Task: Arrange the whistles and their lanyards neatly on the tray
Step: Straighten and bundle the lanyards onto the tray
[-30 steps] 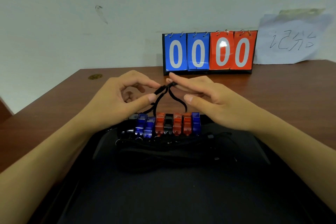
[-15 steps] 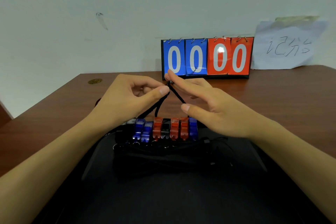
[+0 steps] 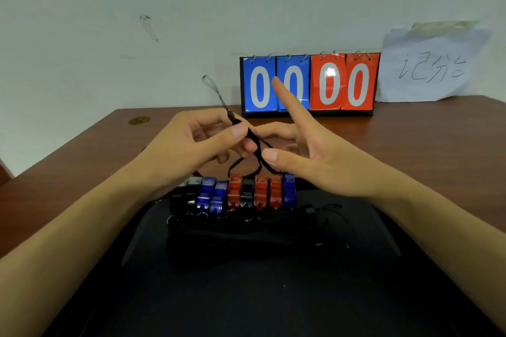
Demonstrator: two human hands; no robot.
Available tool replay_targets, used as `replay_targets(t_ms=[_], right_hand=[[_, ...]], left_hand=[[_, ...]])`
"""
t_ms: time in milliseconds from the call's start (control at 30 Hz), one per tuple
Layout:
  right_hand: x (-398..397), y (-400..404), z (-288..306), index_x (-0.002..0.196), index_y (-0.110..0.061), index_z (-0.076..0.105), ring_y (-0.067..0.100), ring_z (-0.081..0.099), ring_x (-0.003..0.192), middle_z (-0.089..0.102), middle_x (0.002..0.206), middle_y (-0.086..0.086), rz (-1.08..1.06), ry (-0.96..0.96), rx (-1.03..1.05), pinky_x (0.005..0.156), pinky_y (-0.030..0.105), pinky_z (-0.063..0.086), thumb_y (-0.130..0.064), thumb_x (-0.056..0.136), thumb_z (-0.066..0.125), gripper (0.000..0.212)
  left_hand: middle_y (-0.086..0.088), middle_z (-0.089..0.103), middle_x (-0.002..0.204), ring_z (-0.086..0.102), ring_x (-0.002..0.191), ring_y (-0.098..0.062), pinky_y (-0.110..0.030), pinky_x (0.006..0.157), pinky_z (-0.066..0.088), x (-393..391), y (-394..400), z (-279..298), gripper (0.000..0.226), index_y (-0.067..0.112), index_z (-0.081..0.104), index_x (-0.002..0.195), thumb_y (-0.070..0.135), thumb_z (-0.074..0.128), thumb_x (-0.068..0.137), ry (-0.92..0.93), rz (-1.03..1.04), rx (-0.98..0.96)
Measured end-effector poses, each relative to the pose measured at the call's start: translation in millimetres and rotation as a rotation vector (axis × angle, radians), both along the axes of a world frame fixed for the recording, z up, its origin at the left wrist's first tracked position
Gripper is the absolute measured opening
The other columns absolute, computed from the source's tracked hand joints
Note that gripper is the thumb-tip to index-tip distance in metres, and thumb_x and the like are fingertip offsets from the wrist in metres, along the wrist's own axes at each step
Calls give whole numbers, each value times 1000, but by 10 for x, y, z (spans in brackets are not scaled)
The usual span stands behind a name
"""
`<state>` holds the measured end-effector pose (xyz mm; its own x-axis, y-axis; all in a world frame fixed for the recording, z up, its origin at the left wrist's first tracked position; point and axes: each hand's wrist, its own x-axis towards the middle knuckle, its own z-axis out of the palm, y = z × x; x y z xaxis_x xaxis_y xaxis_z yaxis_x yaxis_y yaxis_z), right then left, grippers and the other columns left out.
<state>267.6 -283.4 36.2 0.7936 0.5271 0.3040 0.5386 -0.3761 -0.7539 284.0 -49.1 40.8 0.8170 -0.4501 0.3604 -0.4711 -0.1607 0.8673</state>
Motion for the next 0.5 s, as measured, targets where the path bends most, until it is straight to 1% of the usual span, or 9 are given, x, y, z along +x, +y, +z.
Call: replay_targets(t_ms=[67, 133, 167, 233, 300, 367, 400, 433, 500], right_hand=[[23, -2, 23, 159, -38, -12, 13, 66, 119, 69, 126, -13, -23, -10, 21, 112, 38, 45, -26, 100, 59, 93], [50, -21, 45, 161, -33, -1, 8, 68, 113, 73, 111, -13, -43, -18, 11, 110, 36, 46, -25, 99, 61, 88], [56, -28, 48, 162, -32, 6, 6, 69, 108, 73, 103, -14, -44, -19, -2, 106, 33, 47, -24, 99, 62, 85], [48, -33, 42, 159, -29, 23, 3, 68, 99, 70, 91, -15, -43, -45, -37, 94, 22, 49, -22, 98, 63, 74], [37, -27, 29, 150, -28, 46, 2, 67, 97, 69, 92, -15, -69, -127, -61, 86, 16, 51, -20, 99, 62, 54], [42, -23, 39, 136, -28, 63, 3, 66, 100, 70, 102, -16, -121, -273, -114, 86, 19, 54, -22, 100, 60, 37], [54, -28, 43, 130, -29, 67, 4, 66, 100, 71, 104, -17, -147, -324, -137, 87, 21, 54, -23, 100, 60, 32], [70, -43, 45, 126, -29, 69, 3, 65, 100, 70, 105, -19, -174, -349, -151, 87, 20, 54, -25, 100, 59, 28], [102, -91, 35, 119, -29, 71, -2, 63, 98, 68, 103, -23, -216, -356, -150, 87, 14, 51, -27, 100, 59, 23]], left_hand=[[-5, 81, 94, 74, 86, -14, -21, 71, 56, -9, -6, -12, 23, 20, 76, 108, 31, 62, 93, 0, -38, 23], [-2, 79, 89, 71, 81, -11, -20, 70, 55, -19, -25, -21, 24, 23, 78, 109, 29, 61, 93, -10, -56, 49], [0, 76, 84, 67, 76, -9, -19, 69, 54, -24, -33, -24, 25, 26, 79, 109, 30, 61, 92, -21, -58, 66], [2, 70, 76, 59, 68, -6, -16, 65, 51, -34, -40, -17, 25, 33, 81, 108, 33, 63, 91, -52, -45, 112], [3, 69, 76, 55, 66, -5, -15, 64, 49, -36, -21, -5, 24, 40, 81, 106, 37, 65, 89, -65, -16, 134], [0, 68, 78, 53, 69, -8, -19, 67, 50, -6, 18, -10, 21, 41, 81, 106, 41, 67, 90, -49, 4, 105], [-2, 66, 76, 52, 70, -11, -22, 69, 50, 17, 47, -22, 20, 38, 82, 107, 43, 69, 92, -35, -5, 80], [1, 61, 72, 50, 68, -13, -24, 68, 48, 43, 77, -41, 23, 34, 81, 109, 45, 71, 92, -18, -24, 46], [8, 52, 67, 45, 64, -13, -25, 65, 45, 98, 144, -70, 35, 27, 81, 109, 52, 75, 85, 20, -58, -24]])
